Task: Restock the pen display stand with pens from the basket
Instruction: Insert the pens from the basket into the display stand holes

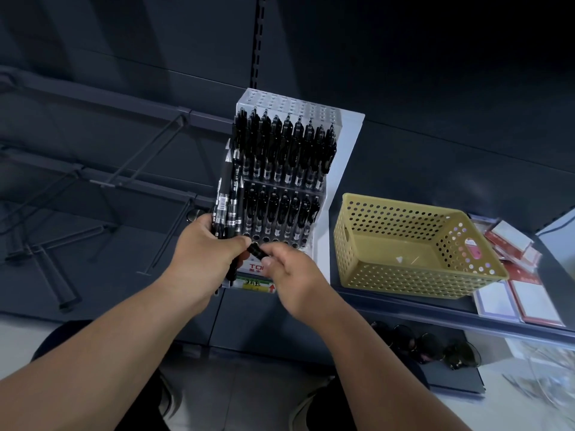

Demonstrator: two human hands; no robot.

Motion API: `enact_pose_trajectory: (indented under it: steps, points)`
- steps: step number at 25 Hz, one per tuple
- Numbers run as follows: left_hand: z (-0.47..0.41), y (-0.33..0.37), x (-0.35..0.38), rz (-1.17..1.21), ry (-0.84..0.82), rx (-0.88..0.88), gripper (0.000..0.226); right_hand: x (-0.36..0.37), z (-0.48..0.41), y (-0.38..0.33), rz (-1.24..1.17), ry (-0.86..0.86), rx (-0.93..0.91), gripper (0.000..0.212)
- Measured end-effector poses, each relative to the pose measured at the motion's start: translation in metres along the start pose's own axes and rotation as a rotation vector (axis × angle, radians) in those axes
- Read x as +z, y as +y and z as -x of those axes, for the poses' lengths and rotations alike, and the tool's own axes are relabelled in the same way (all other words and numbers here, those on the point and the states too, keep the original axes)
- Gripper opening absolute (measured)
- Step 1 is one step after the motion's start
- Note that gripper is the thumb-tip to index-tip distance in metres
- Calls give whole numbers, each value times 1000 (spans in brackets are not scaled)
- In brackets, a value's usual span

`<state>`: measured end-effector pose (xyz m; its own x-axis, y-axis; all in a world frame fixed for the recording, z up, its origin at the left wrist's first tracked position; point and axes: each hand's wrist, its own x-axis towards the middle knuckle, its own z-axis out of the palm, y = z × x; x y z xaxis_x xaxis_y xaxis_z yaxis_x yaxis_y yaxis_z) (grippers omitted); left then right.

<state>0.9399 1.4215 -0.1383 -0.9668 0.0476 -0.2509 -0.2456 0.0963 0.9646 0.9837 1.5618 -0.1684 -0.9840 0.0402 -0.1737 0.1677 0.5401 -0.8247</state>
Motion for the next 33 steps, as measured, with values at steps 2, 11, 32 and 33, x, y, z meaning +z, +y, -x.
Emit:
enact_pose_trajectory:
  steps: [2, 11, 32, 33]
  points:
    - [-3, -1, -4, 51, 2, -17, 22, -4, -1, 0, -104, 74, 31, 19]
    - [-8, -7, -5, 157, -95, -115, 23, -64, -14, 7, -347, 690, 42, 7]
    - [-10, -11, -4, 179, -136, -149, 19, -43, -50, 34, 77, 617, 39, 13]
    - [-10, -10, -5, 175, -138, -149, 20, -43, -51, 35, 90, 619, 43, 14]
